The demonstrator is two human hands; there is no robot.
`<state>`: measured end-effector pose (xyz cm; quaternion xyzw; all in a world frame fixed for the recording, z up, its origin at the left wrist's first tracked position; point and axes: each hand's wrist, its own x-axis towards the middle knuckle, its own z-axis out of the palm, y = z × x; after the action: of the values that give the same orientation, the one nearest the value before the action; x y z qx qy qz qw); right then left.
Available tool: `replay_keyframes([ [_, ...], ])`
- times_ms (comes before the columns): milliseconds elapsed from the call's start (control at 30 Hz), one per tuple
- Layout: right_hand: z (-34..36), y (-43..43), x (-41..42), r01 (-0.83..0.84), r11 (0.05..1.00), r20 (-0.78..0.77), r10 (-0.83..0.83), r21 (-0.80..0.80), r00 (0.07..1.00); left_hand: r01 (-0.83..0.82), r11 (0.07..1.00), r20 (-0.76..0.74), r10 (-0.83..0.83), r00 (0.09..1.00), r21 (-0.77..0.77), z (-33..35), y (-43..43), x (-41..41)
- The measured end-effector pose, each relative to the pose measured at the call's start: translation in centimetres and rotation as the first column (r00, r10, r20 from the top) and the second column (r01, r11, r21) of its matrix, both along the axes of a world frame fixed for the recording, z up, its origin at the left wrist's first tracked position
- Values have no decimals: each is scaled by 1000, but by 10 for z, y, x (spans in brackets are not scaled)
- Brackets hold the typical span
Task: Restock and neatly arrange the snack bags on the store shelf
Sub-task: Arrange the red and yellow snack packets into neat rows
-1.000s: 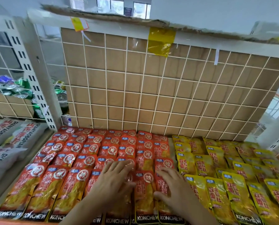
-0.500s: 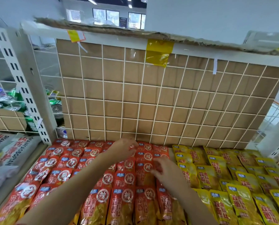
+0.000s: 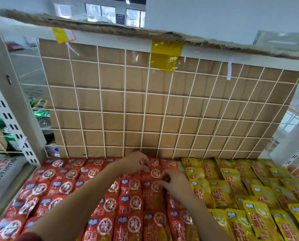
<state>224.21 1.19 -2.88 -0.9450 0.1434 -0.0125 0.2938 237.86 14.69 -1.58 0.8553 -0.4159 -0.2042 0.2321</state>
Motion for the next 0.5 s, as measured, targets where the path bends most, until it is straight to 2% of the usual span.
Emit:
replay_keyframes([
  [233,-2,-1,7,69,996,26,-71,51,997,7,1000,-8,-7,1000,-26,-1,-1,4],
  [500,-3,0,7,26,998,28,-27,56,999,0,998,-15,0,1000,-57,-4,-2,5],
])
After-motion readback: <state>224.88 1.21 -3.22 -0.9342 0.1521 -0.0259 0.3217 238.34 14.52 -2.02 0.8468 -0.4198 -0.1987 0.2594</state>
